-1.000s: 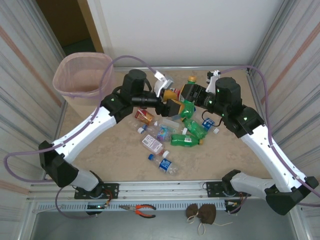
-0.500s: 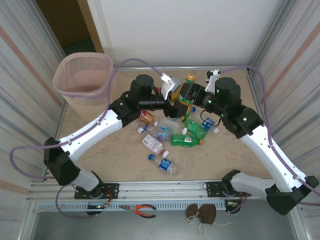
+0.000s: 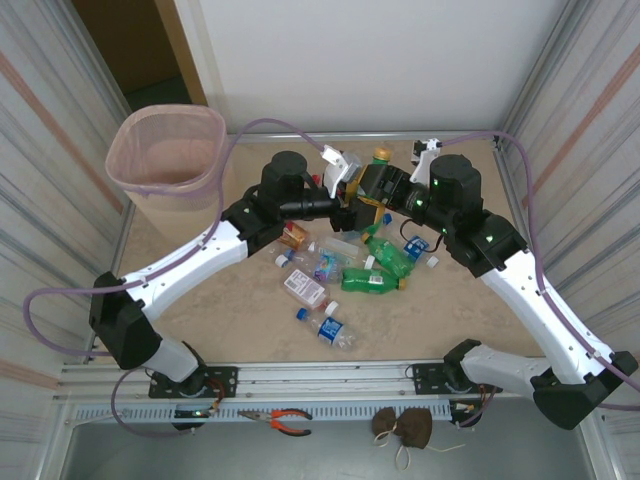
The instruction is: Put the plastic bottles in the bin
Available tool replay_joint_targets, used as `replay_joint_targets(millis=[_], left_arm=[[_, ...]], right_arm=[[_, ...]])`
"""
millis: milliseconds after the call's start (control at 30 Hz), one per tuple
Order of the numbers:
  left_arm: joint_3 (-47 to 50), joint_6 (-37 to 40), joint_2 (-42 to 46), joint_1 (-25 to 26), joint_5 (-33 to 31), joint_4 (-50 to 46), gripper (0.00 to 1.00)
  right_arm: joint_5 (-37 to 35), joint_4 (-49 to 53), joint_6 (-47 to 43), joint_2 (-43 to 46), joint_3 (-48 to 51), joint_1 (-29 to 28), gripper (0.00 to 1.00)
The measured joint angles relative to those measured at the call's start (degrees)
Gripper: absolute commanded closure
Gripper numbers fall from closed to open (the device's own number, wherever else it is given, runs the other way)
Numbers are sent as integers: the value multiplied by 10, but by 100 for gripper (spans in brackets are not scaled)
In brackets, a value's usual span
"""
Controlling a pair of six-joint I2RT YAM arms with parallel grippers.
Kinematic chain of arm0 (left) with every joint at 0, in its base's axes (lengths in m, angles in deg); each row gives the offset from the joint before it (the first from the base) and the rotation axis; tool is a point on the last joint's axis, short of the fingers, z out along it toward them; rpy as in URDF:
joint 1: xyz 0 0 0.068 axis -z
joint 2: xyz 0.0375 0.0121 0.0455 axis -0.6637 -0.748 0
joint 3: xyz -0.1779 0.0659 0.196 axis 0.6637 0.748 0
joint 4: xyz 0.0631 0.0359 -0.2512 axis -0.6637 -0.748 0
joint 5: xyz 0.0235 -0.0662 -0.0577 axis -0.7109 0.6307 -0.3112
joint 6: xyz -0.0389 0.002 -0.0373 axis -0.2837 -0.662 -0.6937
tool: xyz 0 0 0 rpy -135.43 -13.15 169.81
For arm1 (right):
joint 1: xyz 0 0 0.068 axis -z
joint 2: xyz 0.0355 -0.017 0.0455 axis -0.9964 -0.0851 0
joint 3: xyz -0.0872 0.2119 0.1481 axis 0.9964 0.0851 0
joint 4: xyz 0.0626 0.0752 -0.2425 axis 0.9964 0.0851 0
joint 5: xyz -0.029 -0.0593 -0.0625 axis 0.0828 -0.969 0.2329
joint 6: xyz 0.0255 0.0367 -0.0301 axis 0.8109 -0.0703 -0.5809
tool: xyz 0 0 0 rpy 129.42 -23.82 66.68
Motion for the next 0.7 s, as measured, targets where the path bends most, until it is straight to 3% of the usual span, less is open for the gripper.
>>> replay_joint_targets(millis=[333,567,700], left_arm=[[11,1,0,5,-2,10,46],[12,19,15,0,-26,-28,47],[11,31,37,-34,-38,-74,48]], right_arm=[[-15,7,-2,0,0,-3,13],[-43,50,-20,26,-10,9,9],[-49,72,-26,59,-13,47,9]])
